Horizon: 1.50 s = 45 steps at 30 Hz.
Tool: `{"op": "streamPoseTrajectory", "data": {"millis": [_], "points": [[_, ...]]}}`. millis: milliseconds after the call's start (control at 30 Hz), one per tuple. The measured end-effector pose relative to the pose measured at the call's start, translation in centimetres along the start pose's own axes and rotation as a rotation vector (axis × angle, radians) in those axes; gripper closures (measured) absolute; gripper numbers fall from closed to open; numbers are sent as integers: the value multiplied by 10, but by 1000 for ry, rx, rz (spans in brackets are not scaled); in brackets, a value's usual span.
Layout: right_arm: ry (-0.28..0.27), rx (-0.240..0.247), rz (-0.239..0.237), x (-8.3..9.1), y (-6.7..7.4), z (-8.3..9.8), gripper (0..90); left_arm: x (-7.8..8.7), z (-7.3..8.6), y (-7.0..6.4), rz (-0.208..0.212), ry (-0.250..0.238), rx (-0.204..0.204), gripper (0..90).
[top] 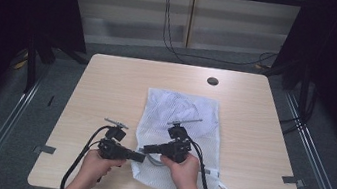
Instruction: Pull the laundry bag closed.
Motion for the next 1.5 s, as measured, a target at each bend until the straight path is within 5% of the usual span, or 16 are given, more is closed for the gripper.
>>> {"op": "streamPoseTrajectory", "data": {"millis": [1500], "points": [[5, -6, 2, 10, -10, 3, 869, 7, -2, 1, 25, -16, 3, 879]]}}
Point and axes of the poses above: each handheld gripper's, and its own axes: x roughly backward along the jaws, z roughly out of its underside, y roughly to its left, the point moved 4 cm from there along -x, roughly forward along the jaws, and after that the axes turned 14 degrees about -x, right-handed, at the moved point
